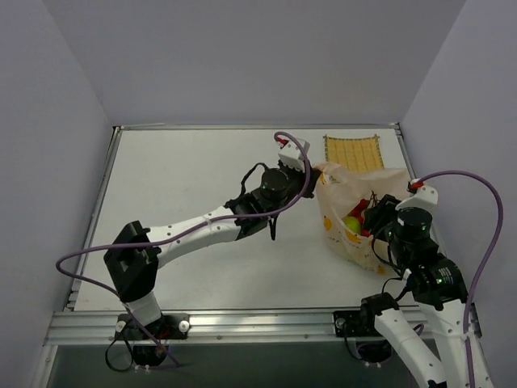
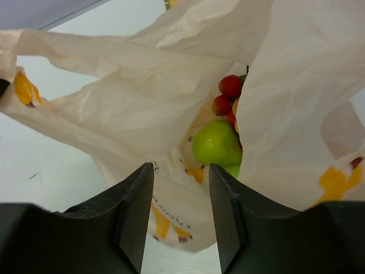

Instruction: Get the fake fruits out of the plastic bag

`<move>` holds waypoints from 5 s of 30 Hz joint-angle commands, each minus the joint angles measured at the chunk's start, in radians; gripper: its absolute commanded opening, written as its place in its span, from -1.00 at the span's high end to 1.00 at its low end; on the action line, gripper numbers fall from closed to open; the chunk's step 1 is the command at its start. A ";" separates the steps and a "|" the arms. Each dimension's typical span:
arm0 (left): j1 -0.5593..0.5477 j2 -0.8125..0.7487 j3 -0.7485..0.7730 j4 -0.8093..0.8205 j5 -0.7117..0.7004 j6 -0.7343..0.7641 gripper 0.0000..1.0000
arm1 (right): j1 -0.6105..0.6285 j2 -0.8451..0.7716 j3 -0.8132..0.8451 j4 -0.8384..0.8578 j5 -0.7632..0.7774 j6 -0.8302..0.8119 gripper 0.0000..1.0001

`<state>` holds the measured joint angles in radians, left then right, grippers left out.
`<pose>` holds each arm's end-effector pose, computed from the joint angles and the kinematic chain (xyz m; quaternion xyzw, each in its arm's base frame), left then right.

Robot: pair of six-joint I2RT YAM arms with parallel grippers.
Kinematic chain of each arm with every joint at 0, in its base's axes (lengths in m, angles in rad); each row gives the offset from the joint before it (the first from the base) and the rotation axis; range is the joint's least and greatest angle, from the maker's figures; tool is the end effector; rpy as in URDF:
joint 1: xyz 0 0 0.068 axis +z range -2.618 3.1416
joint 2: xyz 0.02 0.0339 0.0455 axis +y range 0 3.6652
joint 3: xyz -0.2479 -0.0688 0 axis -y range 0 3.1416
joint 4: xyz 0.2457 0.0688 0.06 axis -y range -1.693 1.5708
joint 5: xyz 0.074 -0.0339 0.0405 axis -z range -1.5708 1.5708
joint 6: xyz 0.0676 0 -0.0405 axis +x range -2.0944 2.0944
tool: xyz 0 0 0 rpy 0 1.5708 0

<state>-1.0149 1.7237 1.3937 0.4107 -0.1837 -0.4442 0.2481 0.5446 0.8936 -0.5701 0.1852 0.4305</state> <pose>0.2478 -0.3754 0.3470 0.1254 0.6668 -0.4415 0.5871 0.1537 0.0261 0.3515 0.1283 0.7690 0.1390 0.6107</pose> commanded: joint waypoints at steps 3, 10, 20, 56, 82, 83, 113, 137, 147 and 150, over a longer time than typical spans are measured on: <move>0.012 -0.116 -0.096 0.043 0.047 0.024 0.95 | 0.000 0.093 -0.001 0.146 -0.064 0.099 0.20; 0.009 -0.216 -0.311 0.082 -0.006 -0.045 0.95 | 0.000 0.169 -0.186 0.234 -0.001 0.263 0.38; -0.118 -0.277 -0.479 0.111 -0.115 -0.059 0.95 | -0.039 0.104 -0.395 0.243 0.336 0.517 0.45; -0.269 -0.489 -0.268 -0.398 -0.234 -0.001 -0.40 | -0.254 0.536 -0.329 0.854 -0.257 0.071 1.00; -0.091 0.358 0.418 -0.598 0.020 0.084 -0.10 | -0.397 0.265 -0.492 0.630 -0.110 0.194 1.00; -0.083 0.375 0.415 -0.605 0.015 0.087 -0.09 | -0.398 0.284 -0.486 0.631 -0.102 0.191 1.00; -0.206 0.068 -0.214 -0.164 0.029 -0.051 0.06 | -0.385 0.281 -0.354 0.575 -0.398 0.211 -1.00; -0.131 0.077 -0.082 -0.084 0.157 -0.142 0.14 | -0.262 0.077 -0.187 0.336 -0.552 0.218 -0.85; -0.283 -0.040 -0.159 -0.171 0.159 -0.087 0.12 | -0.263 0.164 -0.127 0.332 -0.134 0.130 0.78; -0.294 0.008 -0.185 -0.138 0.133 -0.108 0.13 | -0.271 0.265 -0.168 0.439 -0.107 0.120 0.94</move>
<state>-1.3087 1.6951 1.2366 0.2684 -0.0376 -0.5495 -0.0185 0.7166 0.7383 -0.2203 -0.0597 0.5900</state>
